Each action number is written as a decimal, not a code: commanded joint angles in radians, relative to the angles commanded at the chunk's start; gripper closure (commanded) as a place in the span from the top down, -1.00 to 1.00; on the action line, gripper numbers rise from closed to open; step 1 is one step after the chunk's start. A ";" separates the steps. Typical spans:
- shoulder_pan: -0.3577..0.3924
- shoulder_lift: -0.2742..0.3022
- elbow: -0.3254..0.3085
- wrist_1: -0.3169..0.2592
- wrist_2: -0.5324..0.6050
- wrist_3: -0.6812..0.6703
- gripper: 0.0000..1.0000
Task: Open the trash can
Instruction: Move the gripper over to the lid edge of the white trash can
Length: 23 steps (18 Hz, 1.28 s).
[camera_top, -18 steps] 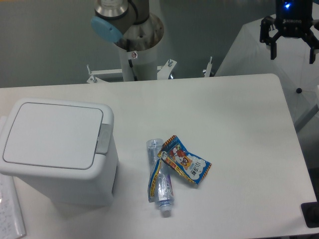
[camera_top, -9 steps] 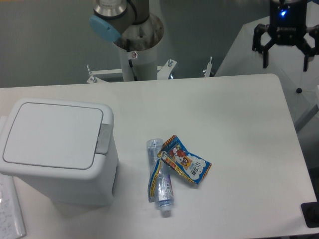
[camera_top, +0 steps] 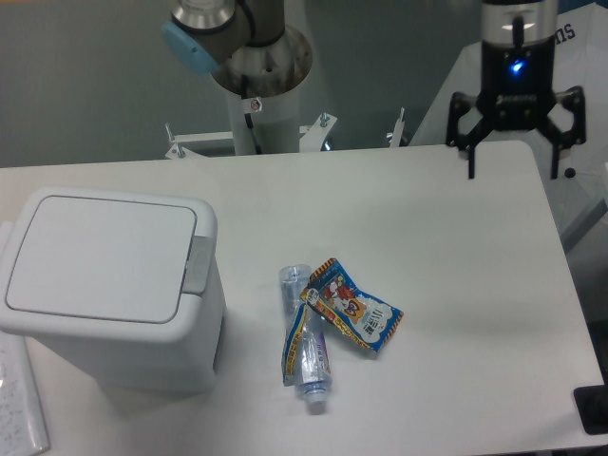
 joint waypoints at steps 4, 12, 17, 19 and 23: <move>-0.089 -0.046 0.006 0.002 0.003 -0.202 1.00; -0.181 -0.095 0.048 0.006 -0.061 -0.568 1.00; -0.232 -0.069 0.038 0.006 -0.091 -0.626 1.00; -0.258 -0.074 0.038 0.006 -0.089 -0.672 1.00; -0.316 -0.074 0.028 0.006 -0.092 -0.698 1.00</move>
